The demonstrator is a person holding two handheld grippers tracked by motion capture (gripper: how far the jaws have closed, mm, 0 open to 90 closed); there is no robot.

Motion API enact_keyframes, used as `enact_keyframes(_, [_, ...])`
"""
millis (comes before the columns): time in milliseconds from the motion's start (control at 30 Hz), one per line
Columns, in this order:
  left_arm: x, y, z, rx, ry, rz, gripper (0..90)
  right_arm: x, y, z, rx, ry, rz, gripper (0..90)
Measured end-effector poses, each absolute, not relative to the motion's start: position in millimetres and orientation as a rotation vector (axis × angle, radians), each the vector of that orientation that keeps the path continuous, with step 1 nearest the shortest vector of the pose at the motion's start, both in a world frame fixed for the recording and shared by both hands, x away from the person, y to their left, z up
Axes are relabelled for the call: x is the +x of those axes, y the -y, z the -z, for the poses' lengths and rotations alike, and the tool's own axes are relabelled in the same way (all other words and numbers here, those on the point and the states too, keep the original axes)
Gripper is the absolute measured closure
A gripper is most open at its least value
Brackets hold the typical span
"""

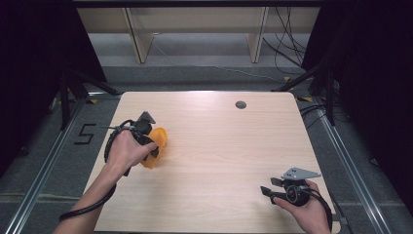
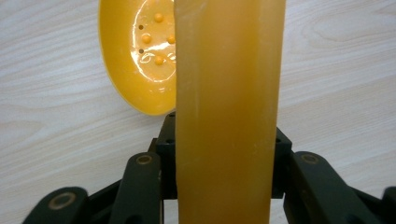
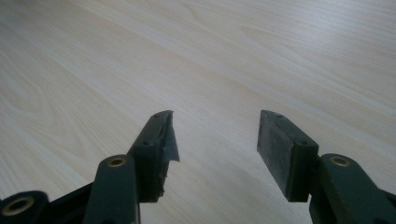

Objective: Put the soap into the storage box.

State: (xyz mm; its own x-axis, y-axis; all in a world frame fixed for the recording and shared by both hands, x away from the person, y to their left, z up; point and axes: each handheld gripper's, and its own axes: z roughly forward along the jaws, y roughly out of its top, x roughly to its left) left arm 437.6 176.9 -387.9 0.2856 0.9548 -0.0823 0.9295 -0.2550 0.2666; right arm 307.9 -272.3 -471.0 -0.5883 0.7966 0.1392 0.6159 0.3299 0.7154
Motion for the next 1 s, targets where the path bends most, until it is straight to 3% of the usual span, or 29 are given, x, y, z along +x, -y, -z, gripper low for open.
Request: enact_keyframes(1000, [467.0,-178.6,386.0,2.256,-1.803,-0.16,60.5,307.2,272.9,469.1,1.269,-2.334,-1.106,46.3])
